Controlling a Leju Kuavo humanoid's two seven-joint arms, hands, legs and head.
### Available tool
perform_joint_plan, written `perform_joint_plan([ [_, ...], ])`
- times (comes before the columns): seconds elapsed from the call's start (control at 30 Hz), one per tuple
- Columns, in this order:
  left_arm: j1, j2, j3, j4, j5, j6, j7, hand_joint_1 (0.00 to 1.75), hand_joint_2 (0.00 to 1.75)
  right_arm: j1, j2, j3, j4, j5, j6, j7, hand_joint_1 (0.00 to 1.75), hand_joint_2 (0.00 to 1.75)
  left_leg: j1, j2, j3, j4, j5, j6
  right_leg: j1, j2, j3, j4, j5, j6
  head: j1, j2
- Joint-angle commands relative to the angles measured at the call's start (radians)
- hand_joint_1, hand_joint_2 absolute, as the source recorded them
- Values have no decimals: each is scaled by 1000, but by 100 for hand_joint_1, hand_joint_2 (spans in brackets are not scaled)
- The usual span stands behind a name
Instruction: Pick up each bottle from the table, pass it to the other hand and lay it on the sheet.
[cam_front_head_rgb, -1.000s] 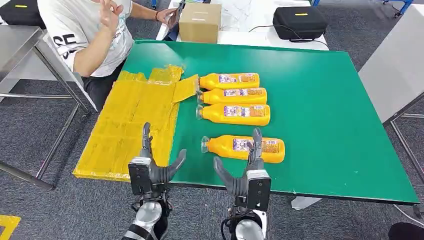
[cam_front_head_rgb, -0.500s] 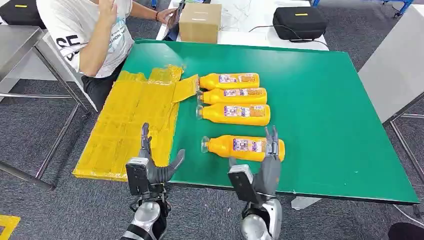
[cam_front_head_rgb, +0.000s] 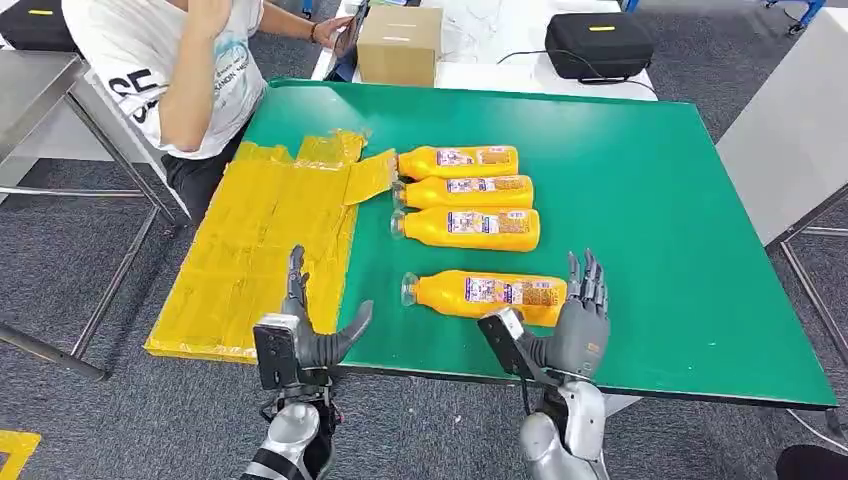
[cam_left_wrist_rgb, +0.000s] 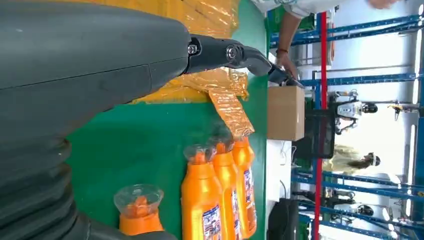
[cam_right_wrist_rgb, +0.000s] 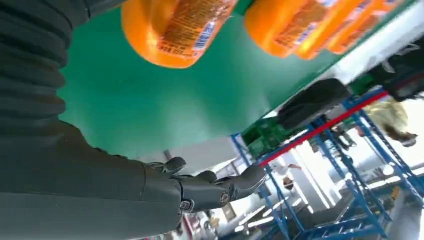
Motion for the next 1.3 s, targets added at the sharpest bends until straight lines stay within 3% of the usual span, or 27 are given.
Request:
perform_joint_plan([
  [0.03,-24,-21,17,30,-22,-37,30,0,175,-193,-132,78,363,107,15,177,0,175,0,1,2,-1,0,0,0,0,3,-1,0,0,0,0],
  [0.4,-29,-27,29,15,-52,-87,54,0,175,-290,-178,181,523,174,154,263,0,175,0,1,4,0,-1,0,0,1,4,0,-1,0,0,0],
  [0.7,-31,-30,32,11,-57,-98,61,0,175,-303,-184,198,554,186,180,279,0,175,0,0,3,0,-1,0,0,0,4,0,-1,0,0,0],
  [0.93,-43,-31,33,30,-56,-126,63,0,175,-334,-186,182,605,74,279,177,0,175,0,-1,6,0,-1,0,0,-1,6,0,-2,-1,0,0],
  [1.0,-50,-30,31,43,-57,-138,64,0,175,-339,-197,167,627,-20,372,101,0,175,0,-1,4,0,0,0,0,-2,5,-1,-1,0,0,0],
  [1.03,-53,-29,30,52,-56,-143,62,0,175,-337,-205,155,631,-78,423,54,152,175,0,-2,7,0,-1,0,0,-2,8,-1,-2,-1,0,0],
  [1.07,-59,-29,30,65,-51,-148,57,0,175,-334,-219,157,643,-129,486,16,175,175,0,-2,6,0,0,0,0,-2,6,-1,-1,-1,0,0],
  [1.3,-75,-31,30,101,-38,-155,40,0,175,-321,-250,186,655,-177,530,-30,175,175,1,1,14,-1,-3,0,1,-2,12,-3,-1,-1,0,0],
])
